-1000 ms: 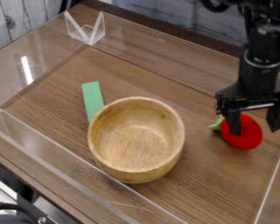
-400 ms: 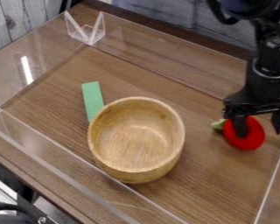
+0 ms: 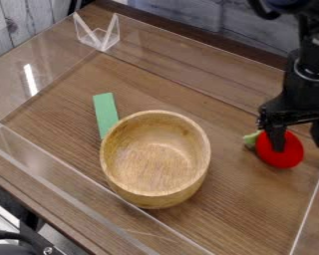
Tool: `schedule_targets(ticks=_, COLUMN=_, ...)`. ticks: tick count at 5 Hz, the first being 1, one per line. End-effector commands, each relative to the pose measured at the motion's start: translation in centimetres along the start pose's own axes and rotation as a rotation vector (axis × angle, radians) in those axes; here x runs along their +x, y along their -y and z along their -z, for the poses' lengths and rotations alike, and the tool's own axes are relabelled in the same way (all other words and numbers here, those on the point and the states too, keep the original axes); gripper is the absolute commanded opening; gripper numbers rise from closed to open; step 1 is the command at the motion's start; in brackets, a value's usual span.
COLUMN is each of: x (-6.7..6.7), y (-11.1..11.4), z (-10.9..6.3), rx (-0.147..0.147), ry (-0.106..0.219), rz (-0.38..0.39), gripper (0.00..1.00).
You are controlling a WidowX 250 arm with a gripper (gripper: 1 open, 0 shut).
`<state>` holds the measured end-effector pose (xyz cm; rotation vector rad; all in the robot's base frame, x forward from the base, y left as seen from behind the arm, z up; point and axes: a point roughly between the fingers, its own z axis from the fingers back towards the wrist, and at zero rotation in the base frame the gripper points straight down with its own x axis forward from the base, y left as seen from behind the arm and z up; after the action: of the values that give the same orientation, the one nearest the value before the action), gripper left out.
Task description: Move the red fruit to the left
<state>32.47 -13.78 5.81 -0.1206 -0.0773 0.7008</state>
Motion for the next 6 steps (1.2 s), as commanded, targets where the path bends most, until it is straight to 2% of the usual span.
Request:
schedule_targets(ticks=1, x=1.0, y=-0.2, z=-3.0, rx=-0.058, ry=0.062, rz=-0.103, gripper=1.00)
schedule_targets(ticks=3, x=1.2, y=-0.1, z=-2.7, rx=-0.043, ry=0.075, rz=-0.124, gripper=1.00)
schedule_targets(ticks=5, x=0.2, y=0.3, z=-1.0, rx=-0.022, ry=0.082, rz=-0.141, gripper=1.00)
schedule_targets(ticks=6, x=-0.1, y=0.3, z=-1.8, rx=-0.032, ry=0.069, rz=-0.045, gripper=1.00)
